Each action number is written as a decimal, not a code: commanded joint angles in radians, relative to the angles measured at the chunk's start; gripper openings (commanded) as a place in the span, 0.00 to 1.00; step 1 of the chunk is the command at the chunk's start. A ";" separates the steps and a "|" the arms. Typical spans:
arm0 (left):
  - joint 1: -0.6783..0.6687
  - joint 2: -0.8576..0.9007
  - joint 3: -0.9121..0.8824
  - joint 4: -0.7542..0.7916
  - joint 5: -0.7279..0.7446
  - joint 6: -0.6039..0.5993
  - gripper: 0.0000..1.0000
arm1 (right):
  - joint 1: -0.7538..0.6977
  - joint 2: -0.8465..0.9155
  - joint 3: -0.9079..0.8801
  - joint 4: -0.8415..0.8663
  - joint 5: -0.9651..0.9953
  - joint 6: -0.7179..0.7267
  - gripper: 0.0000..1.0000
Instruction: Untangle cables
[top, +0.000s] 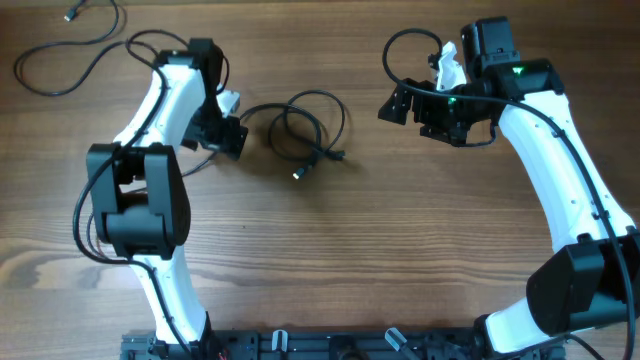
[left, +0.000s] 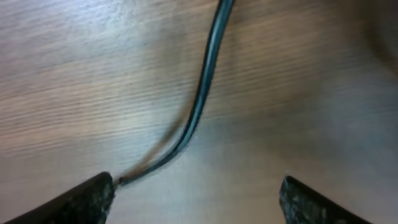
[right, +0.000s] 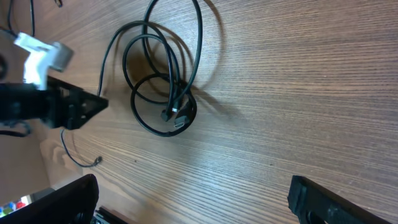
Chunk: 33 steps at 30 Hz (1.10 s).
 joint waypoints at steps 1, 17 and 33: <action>0.005 0.015 -0.093 0.108 -0.011 0.023 0.88 | 0.002 -0.020 0.005 -0.001 0.016 -0.009 1.00; -0.056 -0.165 0.184 0.069 0.055 -0.082 0.04 | 0.002 -0.020 0.005 -0.005 0.013 0.044 1.00; -0.247 -0.715 0.304 0.425 0.480 -0.221 0.04 | 0.002 -0.020 0.005 -0.016 -0.013 0.043 1.00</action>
